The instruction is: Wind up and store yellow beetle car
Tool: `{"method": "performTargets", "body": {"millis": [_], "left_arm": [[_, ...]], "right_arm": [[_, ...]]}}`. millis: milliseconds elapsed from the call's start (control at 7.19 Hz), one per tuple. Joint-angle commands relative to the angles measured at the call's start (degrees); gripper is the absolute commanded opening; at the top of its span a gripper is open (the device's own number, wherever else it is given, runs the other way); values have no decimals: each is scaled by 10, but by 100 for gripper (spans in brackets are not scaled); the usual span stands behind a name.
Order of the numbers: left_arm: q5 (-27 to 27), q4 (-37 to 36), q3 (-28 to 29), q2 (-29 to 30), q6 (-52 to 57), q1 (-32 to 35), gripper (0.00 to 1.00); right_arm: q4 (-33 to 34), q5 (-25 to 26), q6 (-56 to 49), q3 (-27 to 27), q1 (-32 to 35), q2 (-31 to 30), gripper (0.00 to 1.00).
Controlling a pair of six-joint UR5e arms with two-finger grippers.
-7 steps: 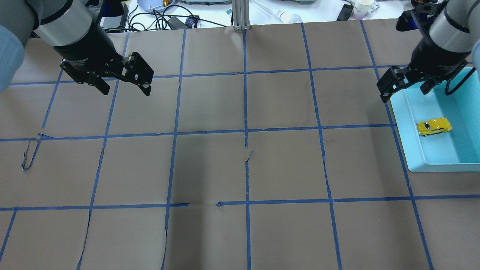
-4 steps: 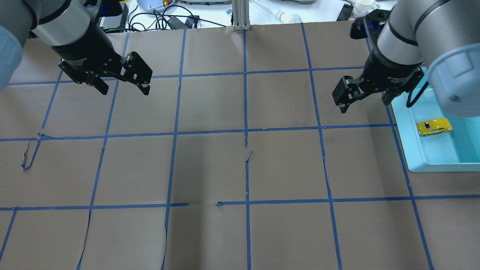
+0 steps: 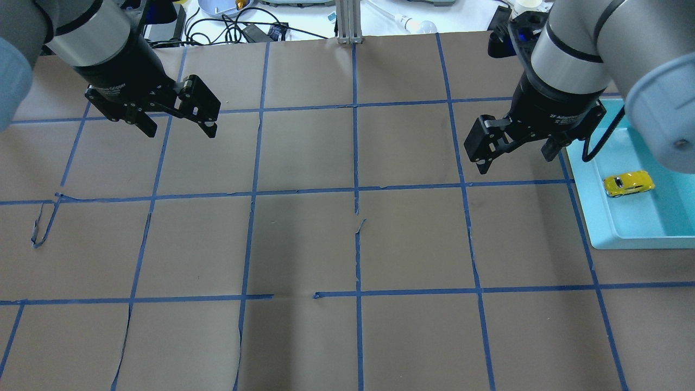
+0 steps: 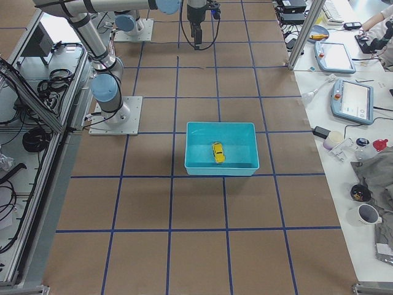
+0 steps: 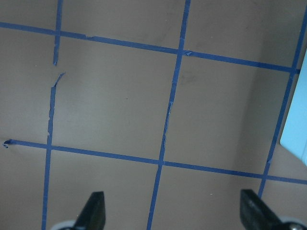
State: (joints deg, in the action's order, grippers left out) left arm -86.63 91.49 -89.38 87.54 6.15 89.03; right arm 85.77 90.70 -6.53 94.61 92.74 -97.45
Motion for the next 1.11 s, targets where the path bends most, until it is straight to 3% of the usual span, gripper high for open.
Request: {"method": "performTargets", "body": {"millis": [0, 974], "left_arm": [[0, 0, 0, 0, 0, 0, 100], [-13, -19, -1, 0, -2, -1, 100]], "right_arm": [[-5, 2, -6, -7, -25, 0, 100], [-12, 20, -2, -5, -32, -2, 100]]}}
